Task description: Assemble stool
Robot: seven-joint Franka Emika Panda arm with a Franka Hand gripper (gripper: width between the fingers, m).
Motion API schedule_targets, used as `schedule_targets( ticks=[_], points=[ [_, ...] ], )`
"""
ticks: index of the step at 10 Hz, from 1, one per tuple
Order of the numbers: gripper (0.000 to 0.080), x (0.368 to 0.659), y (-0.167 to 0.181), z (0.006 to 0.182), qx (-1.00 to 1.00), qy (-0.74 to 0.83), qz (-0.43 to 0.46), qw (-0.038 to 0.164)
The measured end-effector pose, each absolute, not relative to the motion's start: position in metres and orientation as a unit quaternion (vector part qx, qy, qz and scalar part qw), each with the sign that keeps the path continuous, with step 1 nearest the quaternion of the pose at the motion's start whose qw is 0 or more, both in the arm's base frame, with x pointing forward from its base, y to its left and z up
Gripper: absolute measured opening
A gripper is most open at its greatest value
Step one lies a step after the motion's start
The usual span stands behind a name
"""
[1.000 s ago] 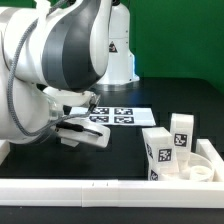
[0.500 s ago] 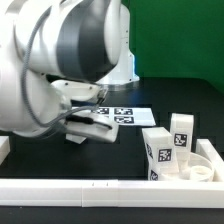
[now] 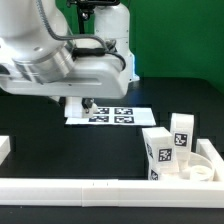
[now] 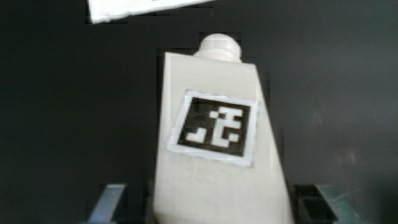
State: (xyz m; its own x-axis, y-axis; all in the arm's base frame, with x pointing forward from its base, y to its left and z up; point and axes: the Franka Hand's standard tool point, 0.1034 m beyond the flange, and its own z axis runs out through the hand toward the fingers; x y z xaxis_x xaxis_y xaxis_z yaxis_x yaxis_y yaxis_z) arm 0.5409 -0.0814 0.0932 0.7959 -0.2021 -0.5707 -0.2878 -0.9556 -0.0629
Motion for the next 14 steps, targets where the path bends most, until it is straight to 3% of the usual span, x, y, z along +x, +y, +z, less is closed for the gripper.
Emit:
schedule_targets(
  ticks=[1, 3, 5, 7, 9, 11, 12, 14],
  points=[
    [0.0320, 0.546, -0.076, 0.103, -0.953, 0.129, 0.267, 0.062],
    [0.0320, 0.581, -0.023, 0.162, -0.974, 0.089, 0.205, 0.031],
    [0.0320, 0.600, 0.028, 0.195, -0.986, 0.064, 0.152, 0.001],
    [0.0320, 0.606, 0.021, 0.186, -0.996, 0.060, 0.068, 0.007],
    [0.0320, 0.617, 0.028, 0.188, -0.998, 0.055, -0.004, 0.010],
    [0.0320, 0.646, 0.055, 0.195, -0.996, 0.022, -0.091, -0.005],
    [0.0320, 0.651, 0.073, 0.192, -0.991, -0.032, -0.124, -0.031],
    [0.0320, 0.653, 0.092, 0.188, -0.977, -0.047, -0.205, -0.021]
  ],
)
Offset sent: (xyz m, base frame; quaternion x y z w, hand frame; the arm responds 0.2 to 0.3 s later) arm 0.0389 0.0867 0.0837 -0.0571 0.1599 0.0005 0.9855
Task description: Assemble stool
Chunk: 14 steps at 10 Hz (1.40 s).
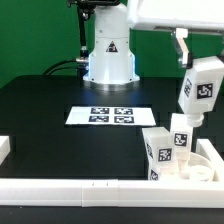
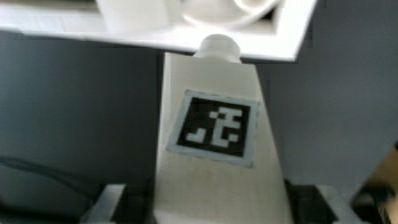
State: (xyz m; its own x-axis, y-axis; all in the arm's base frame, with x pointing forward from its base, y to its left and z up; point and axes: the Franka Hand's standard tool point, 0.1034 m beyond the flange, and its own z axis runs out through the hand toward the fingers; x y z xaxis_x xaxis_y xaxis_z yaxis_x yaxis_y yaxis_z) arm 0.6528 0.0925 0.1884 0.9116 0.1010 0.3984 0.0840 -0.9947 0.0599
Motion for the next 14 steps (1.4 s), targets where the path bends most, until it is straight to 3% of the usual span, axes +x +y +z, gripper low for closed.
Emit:
schedule_targets(
  ticks=[2, 3, 5, 10, 12, 14],
  points=[
    [0.0320, 0.651, 0.099, 0.184, 0.970, 0.042, 0.240, 0.012],
    [0.0320, 0.642, 0.125, 0.174, 0.964, 0.069, 0.255, 0.011],
    [0.0321, 0.636, 0.130, 0.162, 0.960, 0.148, 0.231, 0.053],
    [0.0321, 0.626, 0.129, 0.146, 0.952, 0.170, 0.249, 0.059],
    [0.0321, 0.621, 0.132, 0.124, 0.950, 0.180, 0.248, 0.061],
    [0.0321, 0.621, 0.134, 0.116, 0.950, 0.182, 0.244, 0.064]
  ],
)
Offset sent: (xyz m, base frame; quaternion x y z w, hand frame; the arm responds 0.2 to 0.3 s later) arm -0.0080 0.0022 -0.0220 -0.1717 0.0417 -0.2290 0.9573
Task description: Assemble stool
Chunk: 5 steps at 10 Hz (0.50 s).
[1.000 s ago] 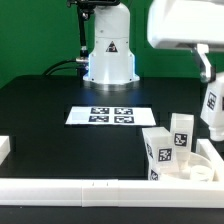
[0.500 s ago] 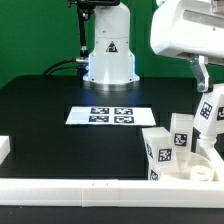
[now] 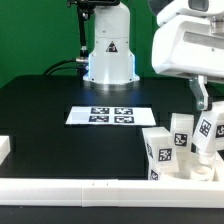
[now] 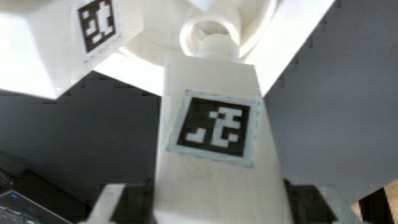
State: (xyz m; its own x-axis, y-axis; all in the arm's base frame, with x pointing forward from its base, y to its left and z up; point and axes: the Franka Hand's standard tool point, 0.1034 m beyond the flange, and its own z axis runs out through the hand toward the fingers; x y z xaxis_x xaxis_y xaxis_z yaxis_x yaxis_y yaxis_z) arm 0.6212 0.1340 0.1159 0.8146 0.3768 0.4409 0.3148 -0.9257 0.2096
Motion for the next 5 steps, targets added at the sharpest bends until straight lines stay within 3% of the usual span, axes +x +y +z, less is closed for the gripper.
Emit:
schedule_targets(
  ticks=[5],
  points=[
    [0.0321, 0.6218, 0.1316, 0.1080, 0.951, 0.185, 0.240, 0.067]
  ],
)
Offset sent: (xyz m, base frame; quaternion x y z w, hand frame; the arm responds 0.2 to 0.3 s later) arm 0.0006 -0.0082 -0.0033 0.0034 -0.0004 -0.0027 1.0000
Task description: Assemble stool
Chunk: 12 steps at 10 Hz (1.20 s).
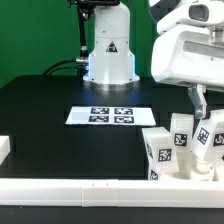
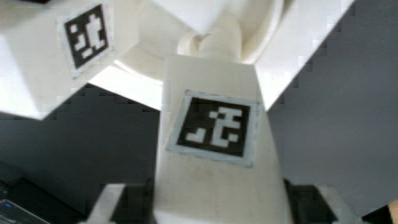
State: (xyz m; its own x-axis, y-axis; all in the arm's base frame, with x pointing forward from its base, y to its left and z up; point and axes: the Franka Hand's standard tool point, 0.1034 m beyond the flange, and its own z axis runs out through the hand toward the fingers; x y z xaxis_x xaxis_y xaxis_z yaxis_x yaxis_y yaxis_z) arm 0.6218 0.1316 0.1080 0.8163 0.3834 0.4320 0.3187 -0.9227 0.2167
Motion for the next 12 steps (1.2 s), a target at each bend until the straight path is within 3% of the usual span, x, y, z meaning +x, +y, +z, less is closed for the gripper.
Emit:
schedule_targets(
  ticks=[4, 9, 12],
  points=[
    [0.0321, 0.625, 0.131, 0.108, 0.950, 0.179, 0.247, 0.066],
    [0.0321, 0.619, 0.127, 0.090, 0.951, 0.187, 0.235, 0.072],
    [0.0321, 0.621, 0.130, 0.088, 0.949, 0.182, 0.248, 0.068]
  ],
)
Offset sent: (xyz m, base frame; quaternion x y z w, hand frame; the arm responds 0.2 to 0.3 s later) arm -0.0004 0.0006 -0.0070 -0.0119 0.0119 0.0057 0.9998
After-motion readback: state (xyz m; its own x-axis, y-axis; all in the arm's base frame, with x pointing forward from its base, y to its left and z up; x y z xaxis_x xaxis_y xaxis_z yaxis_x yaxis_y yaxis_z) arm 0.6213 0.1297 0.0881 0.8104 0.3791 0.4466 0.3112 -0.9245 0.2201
